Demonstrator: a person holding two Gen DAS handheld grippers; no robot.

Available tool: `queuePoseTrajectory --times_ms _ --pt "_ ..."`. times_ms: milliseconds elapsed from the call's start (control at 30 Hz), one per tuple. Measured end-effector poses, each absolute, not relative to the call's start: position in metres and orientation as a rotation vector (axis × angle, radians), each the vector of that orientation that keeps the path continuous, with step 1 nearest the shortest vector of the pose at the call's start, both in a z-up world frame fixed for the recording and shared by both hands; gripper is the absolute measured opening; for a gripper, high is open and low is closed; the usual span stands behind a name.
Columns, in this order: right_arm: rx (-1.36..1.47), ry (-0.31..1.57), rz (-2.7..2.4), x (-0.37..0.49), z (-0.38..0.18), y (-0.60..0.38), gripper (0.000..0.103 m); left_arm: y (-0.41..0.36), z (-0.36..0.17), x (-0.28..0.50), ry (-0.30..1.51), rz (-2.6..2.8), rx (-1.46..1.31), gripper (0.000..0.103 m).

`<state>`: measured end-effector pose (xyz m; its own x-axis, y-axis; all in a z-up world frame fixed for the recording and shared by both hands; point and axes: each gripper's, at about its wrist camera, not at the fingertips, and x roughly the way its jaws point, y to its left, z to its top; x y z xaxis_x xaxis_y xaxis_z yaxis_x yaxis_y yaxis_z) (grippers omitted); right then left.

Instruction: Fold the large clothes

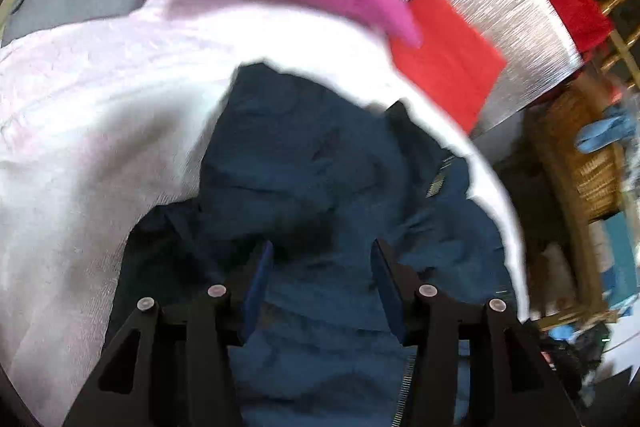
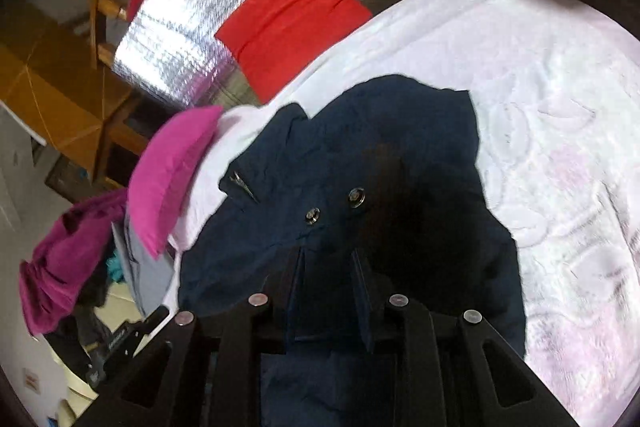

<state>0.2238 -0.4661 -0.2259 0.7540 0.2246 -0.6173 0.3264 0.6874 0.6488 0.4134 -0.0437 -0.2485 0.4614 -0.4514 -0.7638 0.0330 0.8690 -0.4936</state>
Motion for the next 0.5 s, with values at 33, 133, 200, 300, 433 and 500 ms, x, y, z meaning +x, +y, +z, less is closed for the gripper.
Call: queuePoseTrajectory --times_ms 33,133,200,300,433,500 --pt "0.826 0.762 -0.069 0.228 -0.231 -0.465 0.026 -0.042 -0.256 0.413 1.083 -0.294 -0.427 0.051" --pt "0.835 0.892 -0.082 0.24 -0.255 -0.466 0.013 -0.052 -0.269 0.414 1.135 -0.272 -0.323 0.052" --pt "0.838 0.904 -0.086 0.241 -0.259 -0.468 0.013 -0.053 -0.265 0.413 1.147 -0.268 -0.283 0.052" --pt "0.83 0.882 -0.089 0.237 -0.249 -0.468 0.018 -0.047 -0.258 0.408 1.13 -0.264 -0.311 0.052" --pt "0.79 0.803 -0.014 0.237 -0.228 -0.452 0.018 -0.057 -0.231 0.393 1.027 -0.317 -0.263 0.052" --pt "0.734 0.762 0.016 0.238 -0.219 -0.439 0.018 -0.069 -0.222 0.389 0.979 -0.353 -0.235 0.052"
